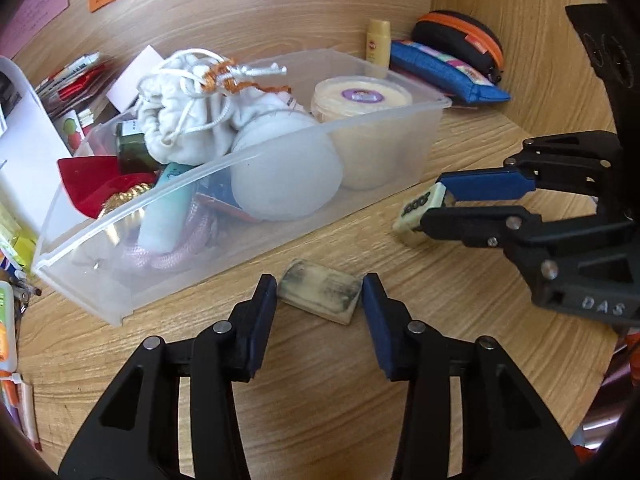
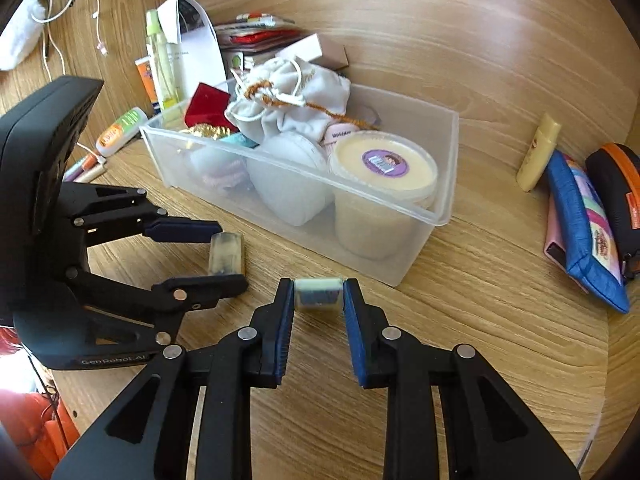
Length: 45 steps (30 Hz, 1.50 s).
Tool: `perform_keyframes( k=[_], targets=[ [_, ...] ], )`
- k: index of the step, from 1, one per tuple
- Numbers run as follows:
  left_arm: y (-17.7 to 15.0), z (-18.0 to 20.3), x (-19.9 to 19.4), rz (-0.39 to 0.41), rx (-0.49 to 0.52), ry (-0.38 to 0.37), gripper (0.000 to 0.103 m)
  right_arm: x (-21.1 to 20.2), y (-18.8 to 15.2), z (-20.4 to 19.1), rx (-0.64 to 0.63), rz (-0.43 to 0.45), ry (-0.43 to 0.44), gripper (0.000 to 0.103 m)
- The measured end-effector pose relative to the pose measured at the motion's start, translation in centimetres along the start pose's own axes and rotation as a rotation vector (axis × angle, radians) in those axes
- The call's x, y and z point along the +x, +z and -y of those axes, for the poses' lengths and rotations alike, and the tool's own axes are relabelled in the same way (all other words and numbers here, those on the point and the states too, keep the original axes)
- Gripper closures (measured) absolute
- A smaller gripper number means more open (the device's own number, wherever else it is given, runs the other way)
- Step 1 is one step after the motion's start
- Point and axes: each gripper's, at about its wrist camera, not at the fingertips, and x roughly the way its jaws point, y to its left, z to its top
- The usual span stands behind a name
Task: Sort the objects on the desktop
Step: 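Place the beige block and green card into the clear box and release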
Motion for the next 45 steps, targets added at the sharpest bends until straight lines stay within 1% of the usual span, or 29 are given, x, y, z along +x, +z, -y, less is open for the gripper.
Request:
perform_keyframes(
  k=[6,9,16,22,26,31,39,45],
  targets=[
    [-0.5,-0.7,-2.4,0.050,-0.030,0.003,0.059,-1.0,0.4,0.2,0.008,0.026,0.000,0.081],
    [-0.1,-1.6,-4.0,0.092,-0.059,0.004,0.059,-1.6,0.6,0.1,0.012,0.042,0.002,0.081],
    [1.6,-4.3,-7.3,0.201,-0.113,0.038,0.059,-3.5,2.1,0.3,0.038,0.110,-0.009,0.081],
    [2.3,-7.0,-8.5,0.249,-0.145,0.080,0.059,-4.3,3.9,0.5,0.049,0.151,-0.006,0.081],
    [2.5,-8.7,-8.4,0.257,-0.164,0.109,0.059,-4.1,5.4,0.0,0.035,0.164,0.010,0.081],
    [2.6,-10.5,-7.7,0.250,-0.190,0.136,0.059,-3.2,7.2,-1.8,-0.001,0.172,0.051,0.081],
    [2.6,-12.4,-6.8,0.239,-0.213,0.133,0.059,-0.3,10.3,-4.6,-0.039,0.162,0.113,0.081],
    [2.4,-13.4,-6.1,0.226,-0.222,0.104,0.059,2.3,11.0,-5.2,-0.042,0.117,0.128,0.081]
  ],
)
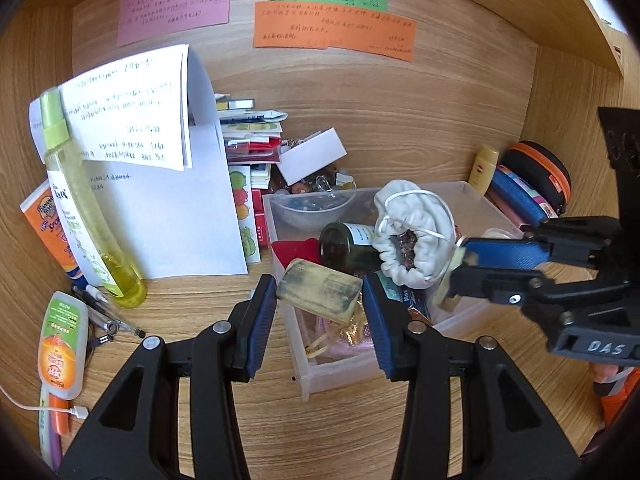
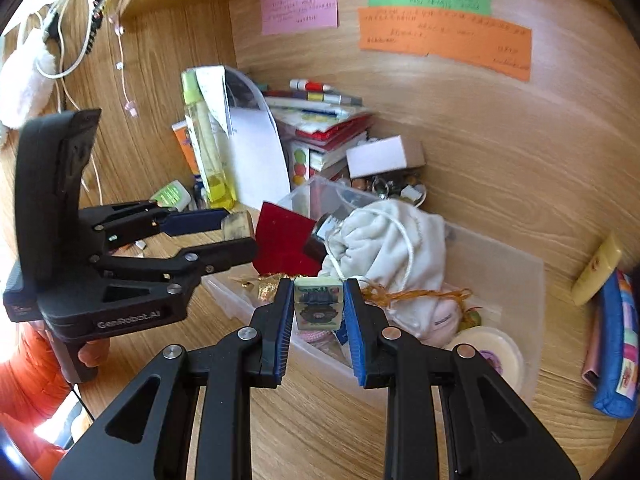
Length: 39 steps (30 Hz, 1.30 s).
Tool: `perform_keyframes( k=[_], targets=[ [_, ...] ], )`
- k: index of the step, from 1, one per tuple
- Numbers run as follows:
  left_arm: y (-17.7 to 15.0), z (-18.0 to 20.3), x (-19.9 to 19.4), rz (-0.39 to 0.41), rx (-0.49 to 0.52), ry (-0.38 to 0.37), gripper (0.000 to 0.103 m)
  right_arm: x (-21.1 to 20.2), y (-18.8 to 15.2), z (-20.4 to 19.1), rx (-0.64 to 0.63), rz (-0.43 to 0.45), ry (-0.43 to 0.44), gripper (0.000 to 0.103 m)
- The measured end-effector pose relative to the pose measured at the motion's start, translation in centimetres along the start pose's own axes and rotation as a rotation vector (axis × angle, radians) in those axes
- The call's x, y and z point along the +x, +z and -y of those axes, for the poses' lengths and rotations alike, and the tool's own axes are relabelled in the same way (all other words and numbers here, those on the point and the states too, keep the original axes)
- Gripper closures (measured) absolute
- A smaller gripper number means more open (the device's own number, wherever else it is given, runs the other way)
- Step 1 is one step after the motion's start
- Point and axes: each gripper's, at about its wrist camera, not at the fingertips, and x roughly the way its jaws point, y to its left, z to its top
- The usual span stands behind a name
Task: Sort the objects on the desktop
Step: 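Place the beige block and green card into the clear box and release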
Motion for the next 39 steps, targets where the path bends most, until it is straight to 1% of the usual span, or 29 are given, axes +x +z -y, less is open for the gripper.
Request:
perform_keyframes(
  k=[5,10,12,14,15,18,20,21,22,23,24,26,27,30,31,32,34,35,38,39],
  targets=[
    [-0.2,-0.3,1.0,-0.024,-0.010,-0.022,0.059,1.4,-0.3,0.4,0.010,-0.037,-0.004,0.081],
    [-0.4,-0.1,1.5,-0.044,-0.001,-0.015,0.058,2.1,-0.6,0.3,0.005,-0.051,-0.011,0.081],
    [-0.4,-0.1,1.4,-0.046,-0.001,-0.014,0.052,1.9,-0.6,0.2,0.002,-0.051,-0.012,0.080],
    [-0.4,0.0,0.9,-0.031,-0.003,-0.014,0.044,1.6,-0.6,0.0,-0.006,-0.045,-0.009,0.080],
    [-0.3,0.0,0.6,-0.022,-0.003,-0.012,0.043,1.4,-0.6,0.0,-0.008,-0.041,-0.011,0.080],
    [-0.1,0.1,-0.2,0.000,-0.006,-0.012,0.042,0.8,-0.6,-0.1,-0.012,-0.025,-0.013,0.072],
    [-0.1,0.2,-0.7,0.010,-0.012,-0.003,0.034,0.4,-0.7,-0.1,-0.015,-0.013,-0.029,0.064],
    [0.0,0.2,-0.8,0.012,-0.013,0.001,0.032,0.2,-0.8,-0.1,-0.015,-0.008,-0.036,0.062],
    [0.0,0.2,-1.0,0.018,-0.015,0.009,0.031,0.0,-0.9,0.0,-0.011,-0.004,-0.044,0.057],
    [0.0,0.3,-1.2,0.023,-0.016,0.019,0.030,-0.3,-1.0,0.1,-0.006,0.003,-0.054,0.051],
    [0.0,0.3,-1.4,0.023,-0.017,0.022,0.030,-0.6,-1.2,0.2,-0.003,0.012,-0.064,0.048],
    [0.0,0.3,-1.6,0.023,-0.024,0.027,0.029,-1.2,-1.5,0.3,-0.002,0.027,-0.087,0.039],
    [0.0,0.4,-1.7,0.023,-0.026,0.032,0.028,-1.6,-1.7,0.3,-0.006,0.037,-0.104,0.037],
    [-0.1,0.7,-2.3,0.031,-0.024,0.051,0.018,-2.6,-2.3,0.2,-0.019,0.047,-0.140,0.028],
    [-0.2,0.9,-2.5,0.036,-0.024,0.058,0.012,-2.9,-2.5,0.2,-0.022,0.049,-0.154,0.022],
    [-0.3,1.1,-2.8,0.044,-0.024,0.065,0.008,-3.2,-2.7,0.2,-0.024,0.052,-0.167,0.019],
    [-0.4,1.5,-3.3,0.054,-0.017,0.079,0.005,-3.9,-3.2,0.2,-0.028,0.059,-0.198,0.016],
    [-0.5,1.8,-3.5,0.059,-0.013,0.088,0.004,-4.2,-3.5,0.2,-0.027,0.061,-0.212,0.013],
    [-0.9,2.6,-3.8,0.063,-0.002,0.103,0.004,-5.2,-4.3,0.5,-0.013,0.077,-0.245,0.004],
    [-1.0,2.7,-3.9,0.062,-0.002,0.106,0.003,-5.5,-4.6,0.6,-0.007,0.083,-0.255,0.003]
  ],
)
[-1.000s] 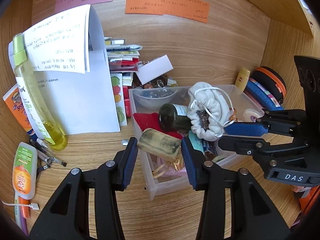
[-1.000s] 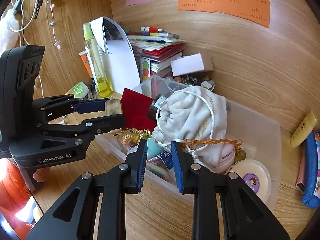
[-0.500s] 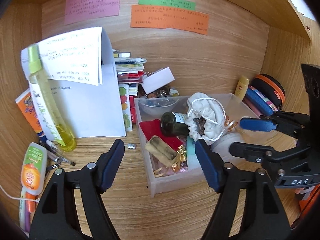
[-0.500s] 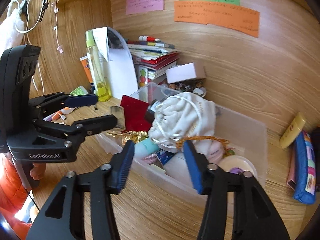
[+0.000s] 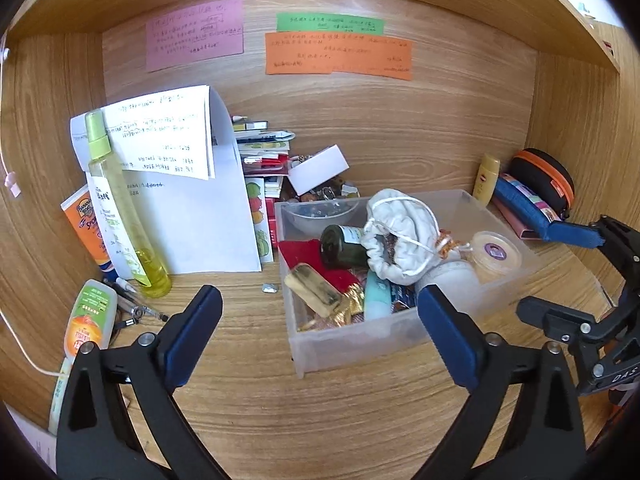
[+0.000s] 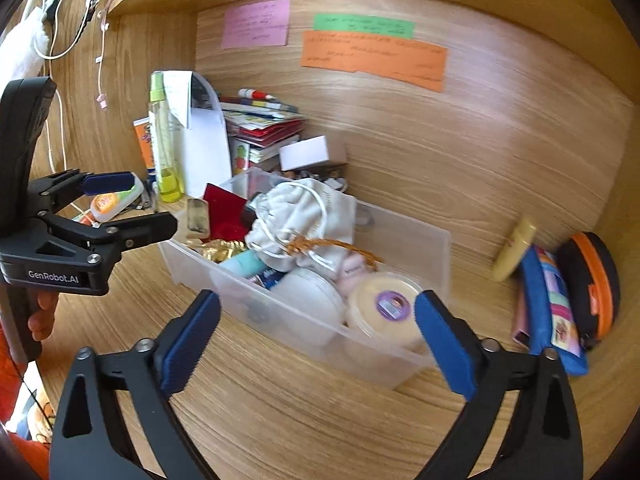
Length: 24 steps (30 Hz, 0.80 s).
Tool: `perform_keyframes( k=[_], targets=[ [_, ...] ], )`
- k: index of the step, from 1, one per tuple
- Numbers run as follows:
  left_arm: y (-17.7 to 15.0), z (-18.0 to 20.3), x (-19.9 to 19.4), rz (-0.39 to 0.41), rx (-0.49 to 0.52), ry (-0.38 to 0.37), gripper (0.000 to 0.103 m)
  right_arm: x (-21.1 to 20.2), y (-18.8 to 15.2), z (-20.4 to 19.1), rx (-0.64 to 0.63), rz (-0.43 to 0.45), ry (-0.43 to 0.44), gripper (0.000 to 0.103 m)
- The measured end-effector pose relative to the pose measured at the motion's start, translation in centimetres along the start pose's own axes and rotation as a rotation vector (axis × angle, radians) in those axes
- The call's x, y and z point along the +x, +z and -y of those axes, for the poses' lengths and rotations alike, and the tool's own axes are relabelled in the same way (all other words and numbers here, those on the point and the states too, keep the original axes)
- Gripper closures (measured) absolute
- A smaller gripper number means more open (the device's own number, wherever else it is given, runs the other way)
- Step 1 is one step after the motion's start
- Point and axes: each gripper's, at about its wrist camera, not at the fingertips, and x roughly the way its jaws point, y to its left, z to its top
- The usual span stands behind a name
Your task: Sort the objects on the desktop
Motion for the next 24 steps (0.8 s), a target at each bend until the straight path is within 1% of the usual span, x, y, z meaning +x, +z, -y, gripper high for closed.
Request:
perform_keyframes(
  k=[4,8,14,20,24],
  targets=[
    [-0.4,0.7,-0.4,-0.001,-0.006,0.004,0.003,-1.0,-0.9,0.4,0.013,0.010,-0.014,0.003],
    [-0.7,1.4,-1.0,0.015,-0.002,0.031,0.003,-1.8,-1.7,0.9,0.039,0.015,-0.027,0.003],
    [-1.1,2.0,-1.7,0.027,-0.015,0.013,0.003,-2.9,-2.7,1.6,0.081,0.023,-0.040,0.003],
    [-1.2,2.1,-1.8,0.031,-0.039,-0.002,0.003,-3.4,-3.2,2.4,0.131,0.027,-0.023,0.003],
    [-1.3,2.6,-1.9,0.030,-0.039,0.028,0.003,-3.5,-3.3,2.9,0.161,0.023,-0.006,0.003]
  ],
)
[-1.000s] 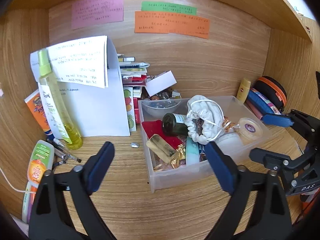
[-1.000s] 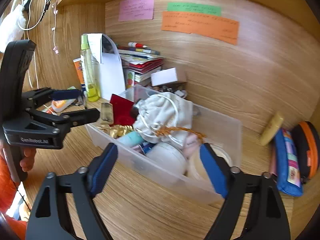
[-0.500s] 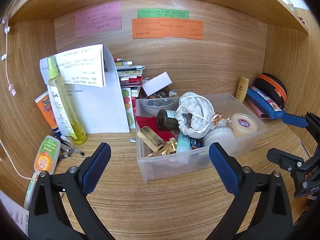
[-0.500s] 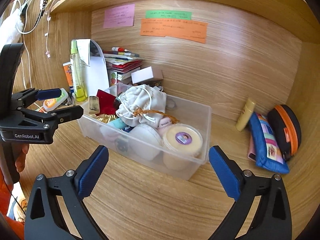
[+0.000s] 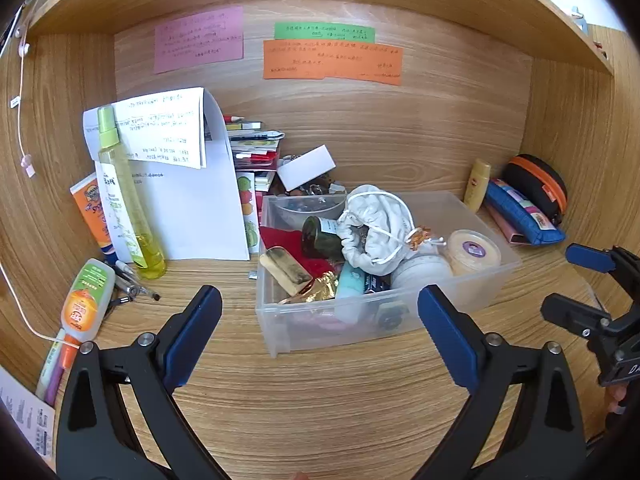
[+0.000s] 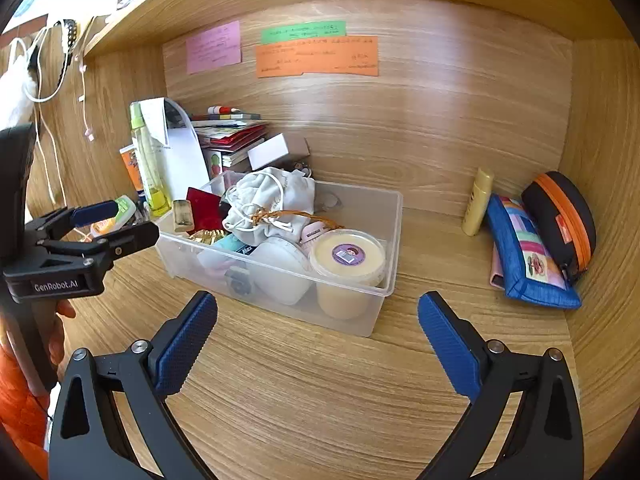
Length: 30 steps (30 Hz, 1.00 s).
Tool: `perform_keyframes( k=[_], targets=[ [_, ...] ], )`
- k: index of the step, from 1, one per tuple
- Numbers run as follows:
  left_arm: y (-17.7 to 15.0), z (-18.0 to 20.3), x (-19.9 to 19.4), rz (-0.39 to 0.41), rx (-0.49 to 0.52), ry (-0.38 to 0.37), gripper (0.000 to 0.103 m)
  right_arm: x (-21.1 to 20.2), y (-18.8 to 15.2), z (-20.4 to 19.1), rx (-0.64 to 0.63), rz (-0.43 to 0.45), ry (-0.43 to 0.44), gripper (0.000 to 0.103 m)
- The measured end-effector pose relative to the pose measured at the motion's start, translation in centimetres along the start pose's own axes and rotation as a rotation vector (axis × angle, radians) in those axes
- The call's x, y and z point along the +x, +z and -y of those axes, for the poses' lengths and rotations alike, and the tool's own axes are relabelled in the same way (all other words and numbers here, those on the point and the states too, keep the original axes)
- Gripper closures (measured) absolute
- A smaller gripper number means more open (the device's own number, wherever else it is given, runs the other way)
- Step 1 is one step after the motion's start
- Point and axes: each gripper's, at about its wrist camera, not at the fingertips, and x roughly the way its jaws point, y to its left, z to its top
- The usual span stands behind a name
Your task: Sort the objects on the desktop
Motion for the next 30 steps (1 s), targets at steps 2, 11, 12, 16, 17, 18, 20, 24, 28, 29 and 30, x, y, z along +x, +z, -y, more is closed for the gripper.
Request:
perform_keyframes(
  k=[2,11,12,16,17,18,20,24,28,29,30],
  targets=[
    [0.0,0.1,0.0,-0.003,0.000,-0.007,0.003,-0.1,0.0,0.2,0.011,-0.001,0.001,0.002],
    [-0.3,0.4,0.3,-0.015,-0.001,-0.045,0.003,-0.2,0.3,1.1,0.062,0.001,0.031,0.002],
    [-0.4,0.4,0.2,-0.015,-0.005,-0.044,0.003,-0.2,0.4,1.1,0.067,0.001,0.033,0.002],
    [-0.5,0.1,0.6,-0.025,-0.017,-0.047,0.003,0.0,0.4,1.4,0.087,-0.008,0.043,0.002],
    [-0.5,0.1,0.7,-0.027,-0.021,-0.045,0.003,0.0,0.4,1.4,0.090,-0.009,0.045,0.002],
    [-0.5,0.0,0.7,-0.028,-0.023,-0.044,0.003,0.1,0.4,1.4,0.093,-0.010,0.045,0.002],
    [-0.5,-0.2,0.9,-0.026,-0.026,-0.038,0.003,0.2,0.4,1.4,0.097,-0.012,0.048,0.002],
    [-0.5,-0.5,0.9,-0.014,-0.036,-0.034,0.003,0.5,0.5,1.5,0.101,-0.015,0.055,0.002],
    [-0.5,-0.9,0.6,0.006,-0.044,-0.031,0.003,0.7,0.5,1.3,0.097,-0.019,0.051,0.002],
    [-0.5,-0.9,0.7,0.000,-0.045,-0.033,0.003,0.8,0.5,1.2,0.097,-0.021,0.052,0.002],
    [-0.4,-1.0,0.7,-0.006,-0.047,-0.032,0.003,0.9,0.5,1.3,0.097,-0.023,0.054,0.002]
  ],
)
